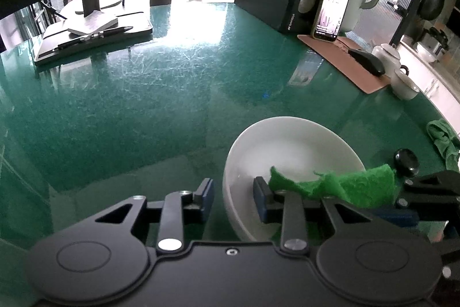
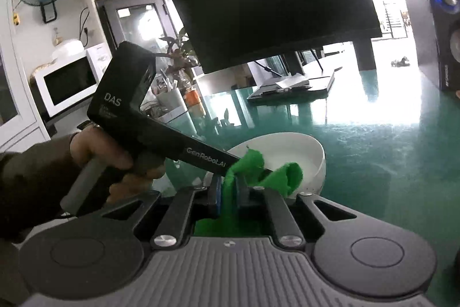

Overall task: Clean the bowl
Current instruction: 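Press the cloth into the bowl's inside with the right gripper while the left gripper holds it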

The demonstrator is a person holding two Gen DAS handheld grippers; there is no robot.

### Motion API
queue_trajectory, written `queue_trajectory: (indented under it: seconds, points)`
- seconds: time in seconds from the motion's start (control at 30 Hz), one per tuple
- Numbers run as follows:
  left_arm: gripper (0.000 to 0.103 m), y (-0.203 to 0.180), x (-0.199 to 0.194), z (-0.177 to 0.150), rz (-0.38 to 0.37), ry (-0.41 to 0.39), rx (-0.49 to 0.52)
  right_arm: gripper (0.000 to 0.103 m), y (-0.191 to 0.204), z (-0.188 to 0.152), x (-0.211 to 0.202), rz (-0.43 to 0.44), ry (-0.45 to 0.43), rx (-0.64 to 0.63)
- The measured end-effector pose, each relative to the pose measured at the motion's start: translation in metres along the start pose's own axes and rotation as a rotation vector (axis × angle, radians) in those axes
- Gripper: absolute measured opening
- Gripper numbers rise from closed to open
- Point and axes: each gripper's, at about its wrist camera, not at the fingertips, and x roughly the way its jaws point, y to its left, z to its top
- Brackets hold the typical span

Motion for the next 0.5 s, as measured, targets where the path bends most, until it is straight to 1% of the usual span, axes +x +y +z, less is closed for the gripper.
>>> queue_trajectory:
  seconds: [0.07, 0.2, 0.27, 0.5]
  points:
    - [0.032, -0.002, -0.001, -0.001, 0.012, -0.006, 0.012, 0.004, -0.006, 0.002, -0.002, -0.012, -0.008, 0.011]
    - [0.032, -0.006, -0.002, -0.002, 0.022, -0.008, 0.030, 0.004, -0.018, 0.009, -0.004, -0.105, -0.038, -0.001]
    - [0.033, -0.010, -0.002, -0.003, 0.032, -0.012, 0.043, 0.004, -0.026, 0.013, -0.004, -0.136, -0.050, 0.004]
    - [0.033, -0.015, -0.002, -0.003, 0.054, -0.015, 0.065, 0.004, -0.032, 0.010, 0.000, -0.141, -0.059, 0.005]
